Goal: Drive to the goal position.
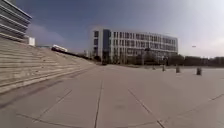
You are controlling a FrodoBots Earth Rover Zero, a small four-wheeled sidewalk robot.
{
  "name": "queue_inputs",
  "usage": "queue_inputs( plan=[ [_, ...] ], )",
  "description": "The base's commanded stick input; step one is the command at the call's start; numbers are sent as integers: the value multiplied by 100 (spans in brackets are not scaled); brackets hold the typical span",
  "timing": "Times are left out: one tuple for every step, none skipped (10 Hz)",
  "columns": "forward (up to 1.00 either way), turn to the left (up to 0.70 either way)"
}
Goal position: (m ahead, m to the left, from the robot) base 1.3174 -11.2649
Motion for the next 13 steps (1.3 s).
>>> queue_inputs(
  plan=[
    [70,0],
    [70,0],
    [70,0],
    [70,0],
    [70,0],
    [70,0],
    [70,0],
    [70,0],
    [70,0],
    [70,0],
    [70,0],
    [70,0],
    [70,0]
  ],
)
